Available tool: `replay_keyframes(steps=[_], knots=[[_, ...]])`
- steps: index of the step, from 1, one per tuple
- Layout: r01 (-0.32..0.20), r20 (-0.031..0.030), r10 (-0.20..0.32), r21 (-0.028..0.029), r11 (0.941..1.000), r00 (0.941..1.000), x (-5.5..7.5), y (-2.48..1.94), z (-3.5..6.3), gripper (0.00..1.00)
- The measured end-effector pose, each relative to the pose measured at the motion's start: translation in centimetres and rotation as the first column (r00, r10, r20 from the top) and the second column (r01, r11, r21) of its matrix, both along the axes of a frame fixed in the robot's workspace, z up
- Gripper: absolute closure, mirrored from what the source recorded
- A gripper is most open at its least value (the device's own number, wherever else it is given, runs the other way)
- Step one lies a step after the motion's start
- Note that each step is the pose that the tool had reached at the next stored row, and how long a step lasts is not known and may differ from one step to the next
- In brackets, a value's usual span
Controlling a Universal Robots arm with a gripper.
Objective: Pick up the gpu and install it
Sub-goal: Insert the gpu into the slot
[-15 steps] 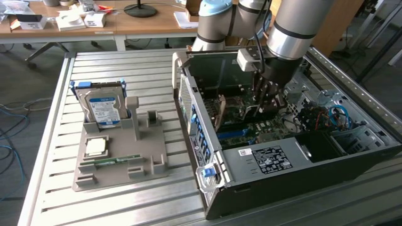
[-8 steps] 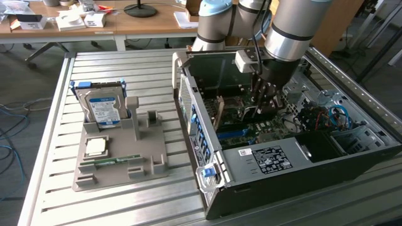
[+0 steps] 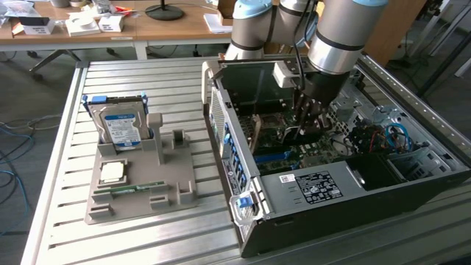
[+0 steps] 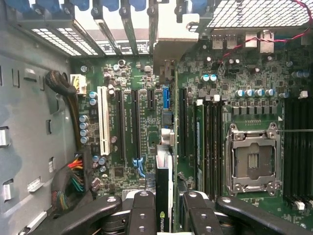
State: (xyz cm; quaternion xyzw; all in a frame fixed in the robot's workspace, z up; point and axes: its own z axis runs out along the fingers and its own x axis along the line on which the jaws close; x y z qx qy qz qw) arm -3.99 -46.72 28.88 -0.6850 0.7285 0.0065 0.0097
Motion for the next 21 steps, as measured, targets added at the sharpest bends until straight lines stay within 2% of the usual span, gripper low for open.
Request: replay_keyframes(steps=[3, 9, 21], knots=[[0.000, 0.0014, 0.000, 0.0003, 1.0000, 1.0000, -0.7, 0.01, -0.04, 0.74], [0.000, 0.0023, 0.000, 0.0001, 1.0000, 1.0000, -0.8, 0.00, -0.58, 0.74], [0.000, 0.0028, 0.000, -0.0001, 1.0000, 1.0000, -1.5, 0.00, -0.92, 0.74]])
